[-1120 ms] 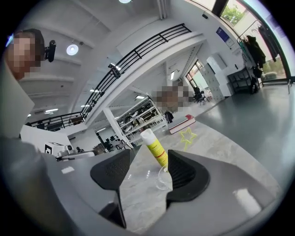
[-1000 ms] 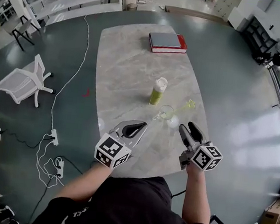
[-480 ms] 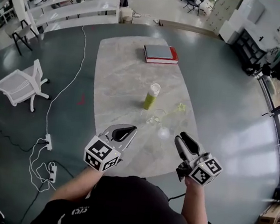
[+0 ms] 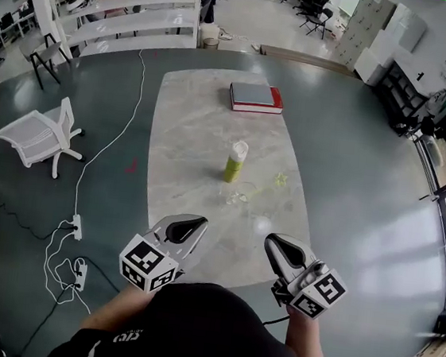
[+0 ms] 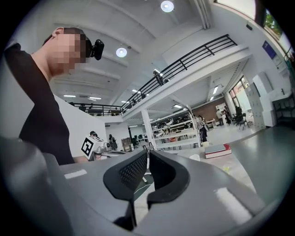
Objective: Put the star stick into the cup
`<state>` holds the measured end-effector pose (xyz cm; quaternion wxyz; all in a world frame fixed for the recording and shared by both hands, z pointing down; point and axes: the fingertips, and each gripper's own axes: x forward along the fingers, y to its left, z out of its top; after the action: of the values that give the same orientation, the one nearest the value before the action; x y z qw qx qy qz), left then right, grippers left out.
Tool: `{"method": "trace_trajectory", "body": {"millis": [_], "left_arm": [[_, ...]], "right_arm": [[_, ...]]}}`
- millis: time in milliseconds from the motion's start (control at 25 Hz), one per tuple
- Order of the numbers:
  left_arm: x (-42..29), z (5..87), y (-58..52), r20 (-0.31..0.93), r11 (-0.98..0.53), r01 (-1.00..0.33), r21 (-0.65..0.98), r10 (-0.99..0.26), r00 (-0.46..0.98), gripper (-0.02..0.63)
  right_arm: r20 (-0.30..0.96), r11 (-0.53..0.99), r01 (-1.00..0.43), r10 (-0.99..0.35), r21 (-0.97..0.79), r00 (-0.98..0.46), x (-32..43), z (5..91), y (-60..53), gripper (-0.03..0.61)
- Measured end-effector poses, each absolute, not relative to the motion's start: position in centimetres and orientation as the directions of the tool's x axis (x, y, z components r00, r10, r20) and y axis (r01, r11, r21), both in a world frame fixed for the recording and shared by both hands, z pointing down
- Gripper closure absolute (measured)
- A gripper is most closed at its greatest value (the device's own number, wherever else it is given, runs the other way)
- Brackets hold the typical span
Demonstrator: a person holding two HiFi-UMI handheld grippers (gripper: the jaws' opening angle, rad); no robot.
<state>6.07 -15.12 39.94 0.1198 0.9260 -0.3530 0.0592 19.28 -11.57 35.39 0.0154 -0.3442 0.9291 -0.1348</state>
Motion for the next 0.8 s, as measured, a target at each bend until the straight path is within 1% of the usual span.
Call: {"method": "trace_trajectory", "body": {"millis": [80,440,600,800], "left_arm": [[6.1,39.4,-14.9,0.188,-0.721,-0.671,0.174,-0.644,0.741,0.611],[6.3,36.7,-14.9,0.156,-0.722,-0.687,0.081,-0.671,0.725,0.611],[6.4,36.4,-14.9,0.153,-0.721,-0.689,0.077,-0.674,0.723,0.611],[6.6,36.2,-14.9,0.148,-0.719,-0.690,0.079,-0.676,0.722,0.612]], "right_arm": [[0.059,0.742,-0.623,-0.630,-0.249,-0.774,19.3,35.0,-11.1,0.562],[0.015,0.741,-0.634,-0.647,-0.222,-0.762,20.6,33.8,-10.6,0.565],[-0.010,0.739,-0.636,-0.654,-0.222,-0.756,21.0,33.5,-10.5,0.565],[-0.011,0.730,-0.648,-0.665,-0.217,-0.747,21.5,33.6,-10.6,0.565]]}}
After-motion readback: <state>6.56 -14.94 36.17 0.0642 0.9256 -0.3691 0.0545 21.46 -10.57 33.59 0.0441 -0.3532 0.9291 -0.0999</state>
